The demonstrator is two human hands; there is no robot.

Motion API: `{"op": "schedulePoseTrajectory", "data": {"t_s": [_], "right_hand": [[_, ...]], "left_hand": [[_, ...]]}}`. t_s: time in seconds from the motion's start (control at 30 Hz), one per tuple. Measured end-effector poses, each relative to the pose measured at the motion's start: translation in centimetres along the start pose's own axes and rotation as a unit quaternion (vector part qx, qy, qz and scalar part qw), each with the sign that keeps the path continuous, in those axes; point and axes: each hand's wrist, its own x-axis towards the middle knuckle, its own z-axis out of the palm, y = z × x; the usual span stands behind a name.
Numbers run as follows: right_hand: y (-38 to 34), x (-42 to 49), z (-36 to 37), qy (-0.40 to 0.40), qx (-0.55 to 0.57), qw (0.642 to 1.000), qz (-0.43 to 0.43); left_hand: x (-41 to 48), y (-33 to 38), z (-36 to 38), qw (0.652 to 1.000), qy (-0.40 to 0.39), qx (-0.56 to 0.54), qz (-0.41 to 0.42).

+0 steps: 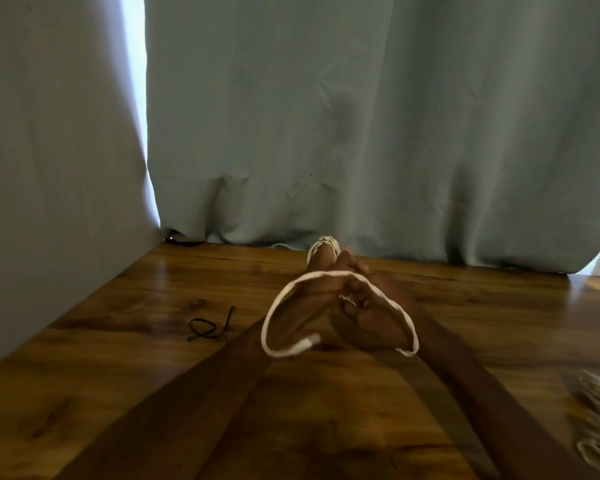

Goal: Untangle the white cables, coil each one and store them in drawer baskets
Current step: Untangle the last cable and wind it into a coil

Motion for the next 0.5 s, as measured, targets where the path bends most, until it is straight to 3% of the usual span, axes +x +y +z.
{"op": "schedulePoseTrajectory", "data": {"t_s": [0.07,0.1,0.17,0.23,0.3,0.37,0.43,0.5], "right_hand": [[0.3,-0.1,-0.2,0.023,0.145,0.988,0.049],[0.4,0.1,-0.5,0.025,0.245,0.964,0.102],[0.7,0.7,-1.3,0.013,0.4,0.89,0.217],[1.2,1.2,-2.4,-0.036,0.463,0.837,0.29],[1.6,0.9,-3.7,-0.108,0.509,0.797,0.307],[2.3,0.1,-4.4,-0.143,0.569,0.754,0.295],[2.5,-0.6,-5.0,-0.134,0.628,0.709,0.29],[2.4,-0.7,-5.4,-0.105,0.67,0.673,0.296]], "left_hand": [[0.1,-0.7,-0.3,0.991,0.015,0.128,0.033],[0.0,-1.1,-0.6,0.981,-0.002,0.18,0.067],[-1.2,-0.8,-1.2,0.979,-0.026,0.179,0.092],[-1.6,-0.7,-1.5,0.977,-0.016,0.155,0.148],[-1.4,-0.5,-1.9,0.932,0.013,0.265,0.247],[-1.2,-0.4,-2.3,0.904,0.04,0.315,0.288],[-1.1,-0.4,-2.4,0.894,0.055,0.334,0.295],[-1.3,-0.2,-2.2,0.909,0.036,0.34,0.239]]}}
